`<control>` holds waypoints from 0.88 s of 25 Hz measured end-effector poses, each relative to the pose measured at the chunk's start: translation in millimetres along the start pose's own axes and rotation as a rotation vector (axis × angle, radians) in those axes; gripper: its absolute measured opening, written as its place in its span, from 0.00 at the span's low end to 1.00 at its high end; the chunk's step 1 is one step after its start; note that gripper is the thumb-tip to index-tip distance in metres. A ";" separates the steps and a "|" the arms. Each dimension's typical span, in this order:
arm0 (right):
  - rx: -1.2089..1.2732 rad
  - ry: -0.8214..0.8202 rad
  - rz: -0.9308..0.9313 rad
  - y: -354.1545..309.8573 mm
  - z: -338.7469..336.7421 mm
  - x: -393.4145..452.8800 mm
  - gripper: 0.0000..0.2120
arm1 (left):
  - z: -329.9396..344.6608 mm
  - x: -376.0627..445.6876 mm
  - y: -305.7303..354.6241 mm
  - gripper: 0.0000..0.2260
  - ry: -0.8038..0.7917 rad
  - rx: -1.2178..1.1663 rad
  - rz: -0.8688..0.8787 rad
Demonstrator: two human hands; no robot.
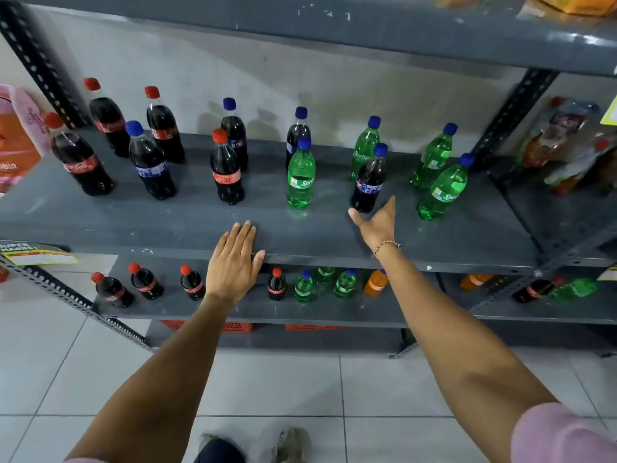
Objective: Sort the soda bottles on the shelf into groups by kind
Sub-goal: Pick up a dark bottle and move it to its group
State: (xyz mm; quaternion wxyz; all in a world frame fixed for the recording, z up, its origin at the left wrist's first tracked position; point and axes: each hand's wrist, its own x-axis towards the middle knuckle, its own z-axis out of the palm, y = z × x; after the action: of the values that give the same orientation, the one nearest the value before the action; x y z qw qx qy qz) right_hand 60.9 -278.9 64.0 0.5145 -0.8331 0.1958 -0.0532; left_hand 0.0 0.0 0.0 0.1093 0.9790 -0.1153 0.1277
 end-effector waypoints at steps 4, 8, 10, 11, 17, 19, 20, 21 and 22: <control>0.034 0.030 -0.012 -7.8 5.0 20.1 0.52 | 2.9 0.7 -0.3 0.29 0.022 0.048 -0.033; 0.062 0.058 0.009 -7.8 7.2 33.9 0.34 | 4.5 1.5 -2.9 0.29 0.016 0.059 -0.023; 0.050 0.086 -0.011 -7.6 8.6 31.4 0.23 | 7.0 0.4 -4.5 0.29 0.035 0.070 -0.010; 0.057 0.100 -0.026 -8.8 9.4 27.3 0.22 | 6.5 1.4 -4.2 0.29 0.031 0.066 -0.013; 0.026 0.196 -0.110 -2.3 28.9 -20.7 0.19 | 0.5 3.3 -7.6 0.29 -0.015 0.070 0.002; 0.017 0.185 -0.165 -2.2 42.8 -40.8 0.18 | -3.6 3.3 -8.9 0.29 -0.026 0.071 0.012; 0.009 0.161 -0.193 -3.9 50.2 -50.8 0.18 | -5.0 1.5 -10.9 0.29 -0.028 0.078 0.000; -0.001 0.135 -0.220 -5.8 57.4 -59.1 0.19 | -5.4 -0.1 -14.0 0.29 -0.018 0.086 -0.017; -0.009 0.112 -0.246 -8.2 64.8 -66.1 0.19 | -6.8 -1.7 -17.3 0.29 -0.015 0.088 -0.043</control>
State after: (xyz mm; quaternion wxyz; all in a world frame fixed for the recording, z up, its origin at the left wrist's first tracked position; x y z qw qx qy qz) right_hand 21.3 -196.3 48.5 0.4886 -0.8489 0.1208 -0.1614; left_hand 1.2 18.5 2.8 0.0682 0.9860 -0.0893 0.1231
